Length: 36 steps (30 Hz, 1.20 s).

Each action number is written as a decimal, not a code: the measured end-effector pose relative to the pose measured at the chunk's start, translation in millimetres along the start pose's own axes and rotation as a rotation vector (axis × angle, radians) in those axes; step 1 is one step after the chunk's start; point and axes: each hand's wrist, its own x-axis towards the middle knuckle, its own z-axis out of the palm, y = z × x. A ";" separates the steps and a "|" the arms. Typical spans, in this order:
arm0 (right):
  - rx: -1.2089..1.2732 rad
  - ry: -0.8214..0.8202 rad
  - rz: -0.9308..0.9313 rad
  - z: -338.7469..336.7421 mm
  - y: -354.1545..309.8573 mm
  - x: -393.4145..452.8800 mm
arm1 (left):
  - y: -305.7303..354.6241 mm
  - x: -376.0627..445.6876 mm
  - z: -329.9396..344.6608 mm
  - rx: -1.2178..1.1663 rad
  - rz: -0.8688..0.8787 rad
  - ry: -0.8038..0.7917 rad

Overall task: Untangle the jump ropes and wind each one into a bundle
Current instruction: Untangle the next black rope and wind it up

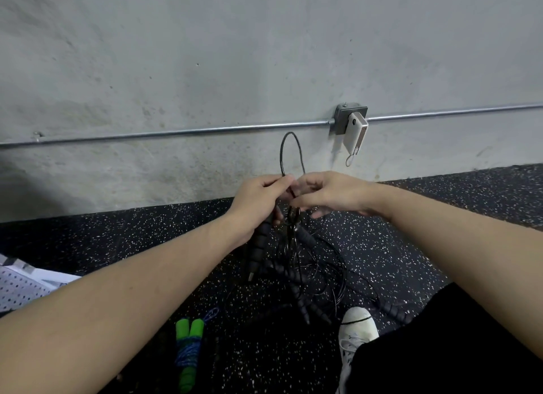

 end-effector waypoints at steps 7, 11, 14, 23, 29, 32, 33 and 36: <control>-0.306 0.051 0.011 -6.8 -9.7 -4.0 | 10.1 -1.0 -0.6 -0.100 0.000 0.060; -0.460 -0.197 0.113 -9.7 -13.8 -7.1 | 12.8 -1.4 -0.8 -0.227 -0.027 0.077; -0.504 -0.189 0.017 -7.0 -15.9 -7.6 | 13.3 0.4 -3.3 -0.316 -0.100 0.115; -0.309 -0.031 -0.165 -12.3 -21.2 -15.1 | 15.5 16.9 -30.7 -0.467 -0.163 0.312; -0.074 -0.076 -0.044 -2.8 -22.9 -8.2 | 28.0 10.6 -17.2 -0.462 -0.061 0.209; -0.062 -0.062 -0.061 -0.8 -25.5 -7.0 | 29.8 8.8 -15.9 -0.453 -0.042 0.192; -0.062 -0.021 -0.076 -0.6 -25.5 -5.4 | 30.2 7.5 -16.5 -0.435 -0.031 0.168; -0.038 0.159 -0.120 -1.7 -22.5 1.5 | 19.5 4.7 -18.5 -0.194 -0.029 0.064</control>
